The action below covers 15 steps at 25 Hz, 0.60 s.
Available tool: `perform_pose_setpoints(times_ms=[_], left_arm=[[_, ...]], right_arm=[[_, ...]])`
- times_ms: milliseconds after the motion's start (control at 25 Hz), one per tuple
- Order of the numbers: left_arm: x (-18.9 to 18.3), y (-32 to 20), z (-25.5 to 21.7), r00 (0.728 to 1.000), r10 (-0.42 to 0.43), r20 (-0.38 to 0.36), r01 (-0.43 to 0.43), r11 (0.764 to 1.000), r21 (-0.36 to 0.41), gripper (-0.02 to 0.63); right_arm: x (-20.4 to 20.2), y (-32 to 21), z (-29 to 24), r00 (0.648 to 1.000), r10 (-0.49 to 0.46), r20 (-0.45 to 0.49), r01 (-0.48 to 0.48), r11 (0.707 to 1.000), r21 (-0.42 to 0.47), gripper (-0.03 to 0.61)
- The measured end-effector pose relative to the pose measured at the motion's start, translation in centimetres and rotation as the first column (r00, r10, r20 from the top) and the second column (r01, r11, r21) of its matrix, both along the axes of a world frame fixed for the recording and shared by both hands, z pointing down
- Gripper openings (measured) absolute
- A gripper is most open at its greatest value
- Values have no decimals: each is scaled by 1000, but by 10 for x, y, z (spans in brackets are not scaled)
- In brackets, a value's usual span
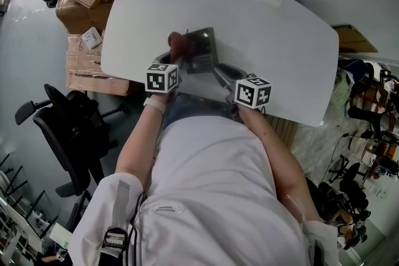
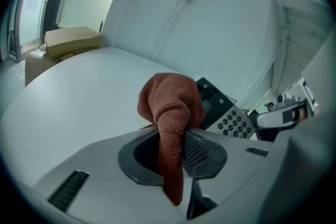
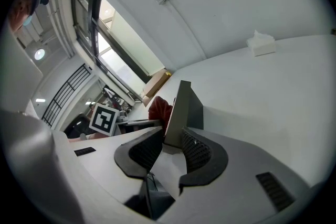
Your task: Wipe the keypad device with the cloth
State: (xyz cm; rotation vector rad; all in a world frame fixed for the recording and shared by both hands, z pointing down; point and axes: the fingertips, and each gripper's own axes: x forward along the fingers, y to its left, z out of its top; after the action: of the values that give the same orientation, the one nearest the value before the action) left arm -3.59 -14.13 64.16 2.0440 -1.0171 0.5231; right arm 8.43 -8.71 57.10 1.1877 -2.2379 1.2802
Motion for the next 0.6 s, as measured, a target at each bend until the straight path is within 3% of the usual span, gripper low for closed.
perform_pose_setpoints(times_ms=[240, 440, 600], left_arm=[[31, -2, -53, 991, 61, -120, -49, 994, 102, 78], [68, 3, -89, 961, 161, -224, -125, 978, 167, 78], [90, 14, -91, 941, 234, -246, -195, 966, 171, 78]], right_arm=[[1, 3, 1, 1000, -8, -3, 8, 1000, 1, 112], [2, 9, 4, 1000, -14, -7, 14, 1000, -1, 112], [4, 11, 5, 1000, -14, -13, 14, 1000, -3, 112]])
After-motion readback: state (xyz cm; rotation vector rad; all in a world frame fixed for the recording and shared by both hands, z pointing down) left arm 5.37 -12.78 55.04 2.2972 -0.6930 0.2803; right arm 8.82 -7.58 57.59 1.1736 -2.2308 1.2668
